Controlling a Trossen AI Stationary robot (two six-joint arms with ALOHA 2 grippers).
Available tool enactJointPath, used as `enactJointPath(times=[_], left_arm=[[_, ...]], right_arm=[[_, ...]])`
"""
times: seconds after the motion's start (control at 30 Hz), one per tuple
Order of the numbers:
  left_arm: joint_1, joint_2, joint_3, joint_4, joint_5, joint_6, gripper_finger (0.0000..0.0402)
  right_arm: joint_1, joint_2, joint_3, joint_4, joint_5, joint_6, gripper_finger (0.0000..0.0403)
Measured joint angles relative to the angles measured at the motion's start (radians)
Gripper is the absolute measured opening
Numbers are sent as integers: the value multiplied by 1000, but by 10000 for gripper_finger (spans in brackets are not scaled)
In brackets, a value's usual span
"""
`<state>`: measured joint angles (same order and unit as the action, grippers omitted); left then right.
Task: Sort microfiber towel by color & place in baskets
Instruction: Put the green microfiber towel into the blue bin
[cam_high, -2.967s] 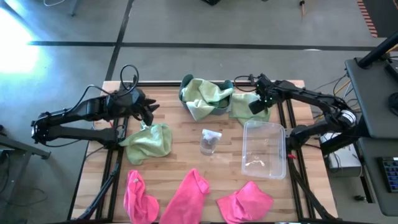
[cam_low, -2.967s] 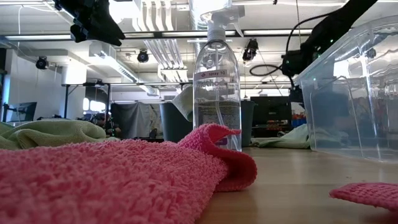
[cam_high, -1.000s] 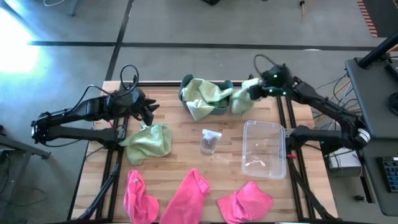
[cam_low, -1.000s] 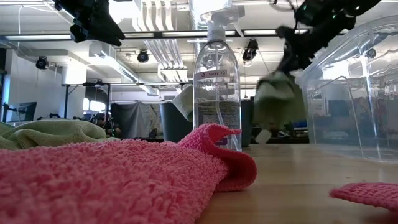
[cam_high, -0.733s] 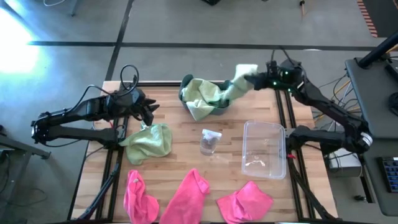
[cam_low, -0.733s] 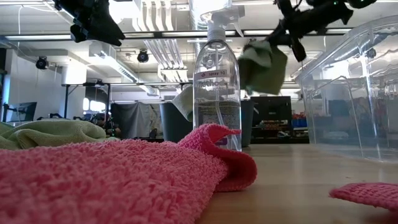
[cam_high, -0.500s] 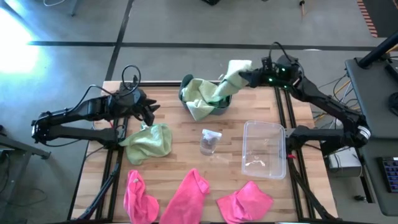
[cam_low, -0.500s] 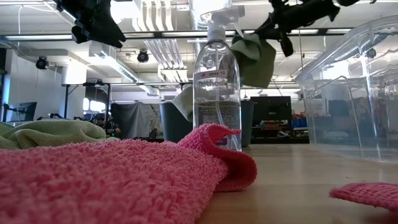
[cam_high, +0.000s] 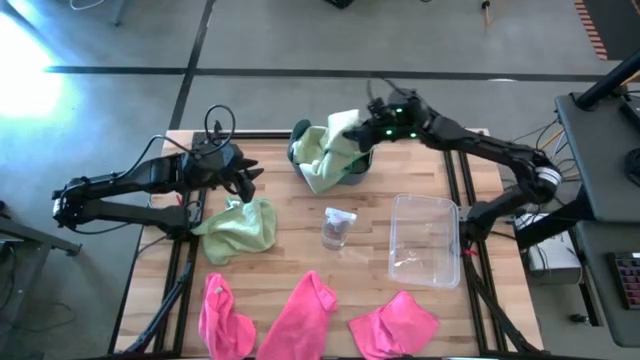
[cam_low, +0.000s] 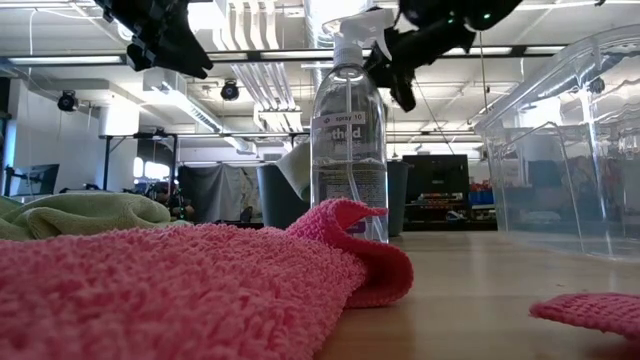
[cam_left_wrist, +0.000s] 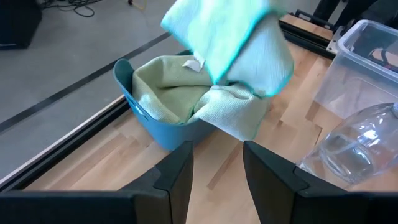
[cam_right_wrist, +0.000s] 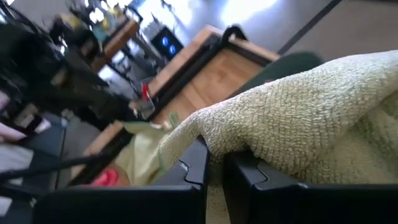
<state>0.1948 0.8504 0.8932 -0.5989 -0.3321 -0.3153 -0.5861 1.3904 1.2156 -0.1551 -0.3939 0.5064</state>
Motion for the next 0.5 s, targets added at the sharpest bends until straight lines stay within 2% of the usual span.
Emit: enactJointPath(times=[0.23, 0.5], left_arm=[[0, -3, 0, -4, 0, 0, 126], [0, -6, 0, -9, 0, 4, 126]], right_arm=[[30, 106, 81, -15, -3, -22, 29], [30, 129, 183, -165, 47, -111, 91]])
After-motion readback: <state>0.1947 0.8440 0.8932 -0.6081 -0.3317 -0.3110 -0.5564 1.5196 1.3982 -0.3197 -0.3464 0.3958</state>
